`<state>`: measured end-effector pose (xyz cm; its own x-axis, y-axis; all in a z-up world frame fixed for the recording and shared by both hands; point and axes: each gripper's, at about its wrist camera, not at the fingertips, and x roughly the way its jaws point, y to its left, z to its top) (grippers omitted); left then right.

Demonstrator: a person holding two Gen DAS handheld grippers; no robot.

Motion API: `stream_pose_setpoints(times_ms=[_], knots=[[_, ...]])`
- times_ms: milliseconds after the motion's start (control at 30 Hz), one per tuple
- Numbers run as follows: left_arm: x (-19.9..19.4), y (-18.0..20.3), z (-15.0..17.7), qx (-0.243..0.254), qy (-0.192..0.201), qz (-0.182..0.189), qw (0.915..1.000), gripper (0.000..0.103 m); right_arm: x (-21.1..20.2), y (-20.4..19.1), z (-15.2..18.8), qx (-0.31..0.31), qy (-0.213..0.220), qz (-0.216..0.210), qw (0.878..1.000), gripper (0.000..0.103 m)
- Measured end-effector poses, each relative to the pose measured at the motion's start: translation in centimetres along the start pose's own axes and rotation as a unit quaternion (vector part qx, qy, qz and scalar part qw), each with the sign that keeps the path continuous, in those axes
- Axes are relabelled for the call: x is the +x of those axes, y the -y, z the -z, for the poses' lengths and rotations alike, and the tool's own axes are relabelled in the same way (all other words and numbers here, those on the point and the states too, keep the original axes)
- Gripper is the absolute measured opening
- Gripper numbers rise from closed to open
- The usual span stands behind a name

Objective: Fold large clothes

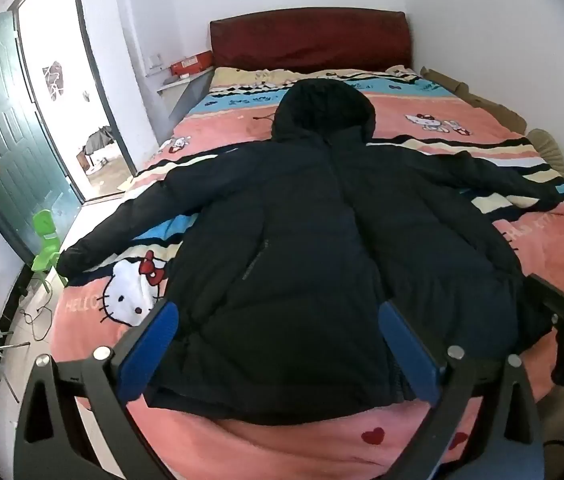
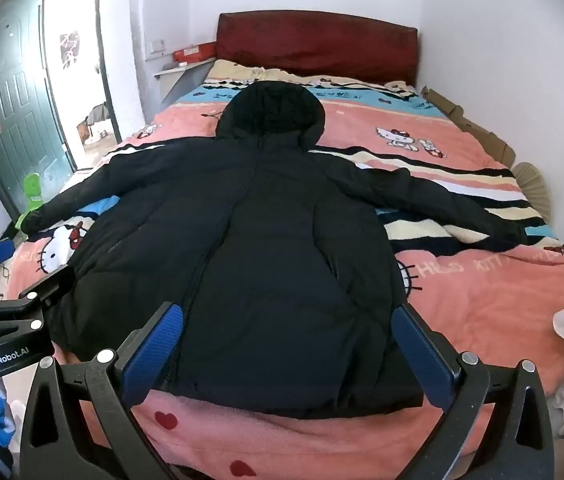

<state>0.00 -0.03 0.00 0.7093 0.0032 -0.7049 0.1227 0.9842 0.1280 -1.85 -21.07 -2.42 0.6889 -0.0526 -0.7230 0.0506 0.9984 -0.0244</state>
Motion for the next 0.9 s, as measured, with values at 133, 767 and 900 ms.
stream_pose_setpoints(times_ms=[133, 767, 900], knots=[[-0.1, 0.0, 0.0, -0.002, 0.0, 0.002, 1.0, 0.101, 0.2, -0.1, 0.0, 0.001, -0.003, -0.002, 1.0, 0.102], [0.5, 0.0, 0.4, -0.004, -0.005, 0.007, 1.0, 0.101, 0.4, -0.2, 0.0, 0.0, -0.004, -0.001, 1.0, 0.102], [1.0, -0.2, 0.4, -0.008, -0.01, 0.007, 0.9999, 0.101, 0.6, -0.2, 0.1, 0.0, -0.004, -0.001, 1.0, 0.102]])
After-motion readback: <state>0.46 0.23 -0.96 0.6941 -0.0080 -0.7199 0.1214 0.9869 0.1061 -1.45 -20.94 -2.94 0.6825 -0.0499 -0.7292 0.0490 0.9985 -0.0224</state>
